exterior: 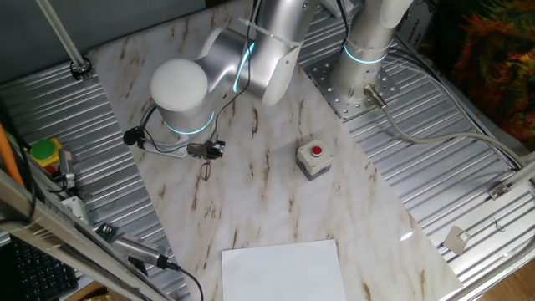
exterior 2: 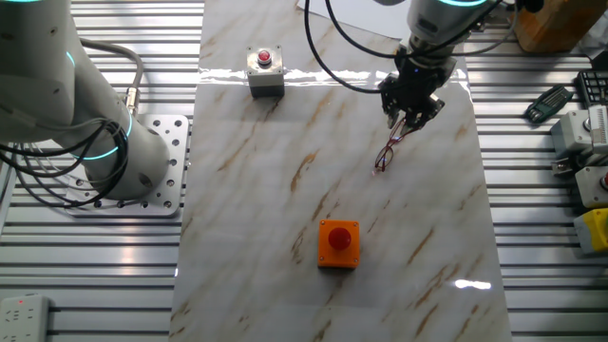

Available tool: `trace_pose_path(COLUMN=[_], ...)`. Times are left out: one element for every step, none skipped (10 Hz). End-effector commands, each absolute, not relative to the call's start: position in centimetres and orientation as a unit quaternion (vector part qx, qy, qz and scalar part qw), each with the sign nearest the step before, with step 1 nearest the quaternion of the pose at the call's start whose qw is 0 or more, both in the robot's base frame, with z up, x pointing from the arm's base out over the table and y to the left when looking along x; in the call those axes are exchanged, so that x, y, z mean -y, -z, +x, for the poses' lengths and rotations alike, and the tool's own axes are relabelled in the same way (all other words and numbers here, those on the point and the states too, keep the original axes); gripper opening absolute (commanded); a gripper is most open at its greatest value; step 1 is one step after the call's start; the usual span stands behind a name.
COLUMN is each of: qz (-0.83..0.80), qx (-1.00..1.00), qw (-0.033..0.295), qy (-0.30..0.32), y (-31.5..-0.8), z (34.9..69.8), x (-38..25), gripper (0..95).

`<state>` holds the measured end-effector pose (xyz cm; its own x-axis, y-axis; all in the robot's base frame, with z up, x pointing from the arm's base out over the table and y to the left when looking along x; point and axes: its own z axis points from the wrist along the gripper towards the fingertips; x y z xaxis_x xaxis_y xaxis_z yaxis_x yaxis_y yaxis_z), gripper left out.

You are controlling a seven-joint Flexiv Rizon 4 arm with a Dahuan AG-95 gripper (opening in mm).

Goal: Unfold the leg of the glasses (with one hand)

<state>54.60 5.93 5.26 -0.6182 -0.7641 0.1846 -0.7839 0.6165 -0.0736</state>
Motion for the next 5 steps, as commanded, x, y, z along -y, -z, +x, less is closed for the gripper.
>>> trace_pose_path(qz=[0.431,0.432,0.434,0.434,0.435], qx=[0.896,0.894,0.892,0.892,0.892], qw=[0.072,0.077,0.082,0.082,0.081], qy=[-0.081,-0.088,-0.094,-0.094,-0.094], y=[-4.83,-4.78,-4.78,-4.76,-4.71], z=[54.40,54.38,54.33,54.28,54.26], x=[-5.87,-5.86,-5.76,-5.72,-5.58], gripper=[19.0,19.0,0.0,0.0,0.0])
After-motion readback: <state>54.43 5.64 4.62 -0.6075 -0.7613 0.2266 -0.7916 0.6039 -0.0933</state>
